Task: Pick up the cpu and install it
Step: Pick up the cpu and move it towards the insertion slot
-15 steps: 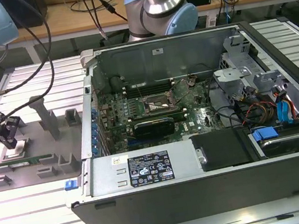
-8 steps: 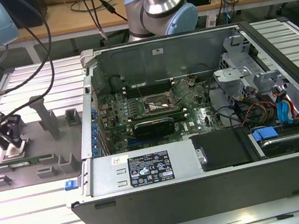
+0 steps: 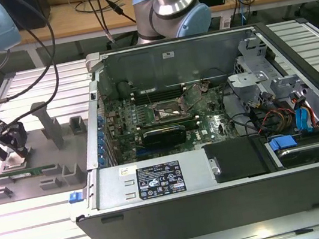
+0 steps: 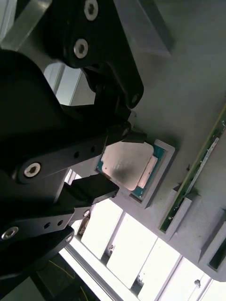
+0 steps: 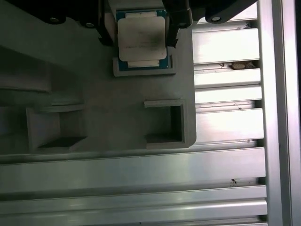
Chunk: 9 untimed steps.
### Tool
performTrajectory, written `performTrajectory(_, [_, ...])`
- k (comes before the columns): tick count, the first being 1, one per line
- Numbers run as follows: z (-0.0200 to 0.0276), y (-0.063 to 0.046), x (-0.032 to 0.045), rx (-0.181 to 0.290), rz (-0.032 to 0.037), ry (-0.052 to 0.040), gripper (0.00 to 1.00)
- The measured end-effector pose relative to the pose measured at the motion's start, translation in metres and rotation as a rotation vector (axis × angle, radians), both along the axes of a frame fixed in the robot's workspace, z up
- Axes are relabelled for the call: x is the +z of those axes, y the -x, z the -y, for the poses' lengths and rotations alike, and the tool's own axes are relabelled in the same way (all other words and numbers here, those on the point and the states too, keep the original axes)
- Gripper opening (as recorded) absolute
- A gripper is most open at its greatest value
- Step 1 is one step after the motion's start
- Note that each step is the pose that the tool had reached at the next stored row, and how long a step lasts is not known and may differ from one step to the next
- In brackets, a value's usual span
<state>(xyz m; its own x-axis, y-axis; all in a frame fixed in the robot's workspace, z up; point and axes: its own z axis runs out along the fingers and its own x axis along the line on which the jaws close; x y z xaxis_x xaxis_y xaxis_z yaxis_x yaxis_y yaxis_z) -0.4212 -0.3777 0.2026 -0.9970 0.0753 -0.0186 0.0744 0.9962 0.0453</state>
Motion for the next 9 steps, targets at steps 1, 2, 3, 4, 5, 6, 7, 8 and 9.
performTrajectory(1, [-0.0009, 0.0000, -0.0009, 0.001, -0.0001, 0.0000, 0.55])
performTrajectory(2, [-0.0015, 0.0000, -0.0013, 0.003, 0.0000, 0.0000, 0.55])
performTrajectory(3, [-0.0015, 0.0000, -0.0012, 0.003, -0.0001, 0.0000, 0.55])
performTrajectory(4, [-0.0015, 0.0000, -0.0013, 0.003, -0.0001, 0.0000, 0.55])
performTrajectory(5, [-0.0015, 0.0000, -0.0013, 0.004, 0.0000, 0.0000, 0.55])
performTrajectory(6, [-0.0015, 0.0000, -0.0012, 0.004, -0.0001, 0.0000, 0.55])
performTrajectory(7, [-0.0015, 0.0000, -0.0012, 0.004, -0.0001, 0.0000, 0.55])
performTrajectory(8, [-0.0015, 0.0000, -0.0013, 0.004, -0.0001, 0.0000, 0.62])
performTrajectory(9, [-0.0015, 0.0000, -0.0012, 0.005, -0.0001, 0.0000, 0.62])
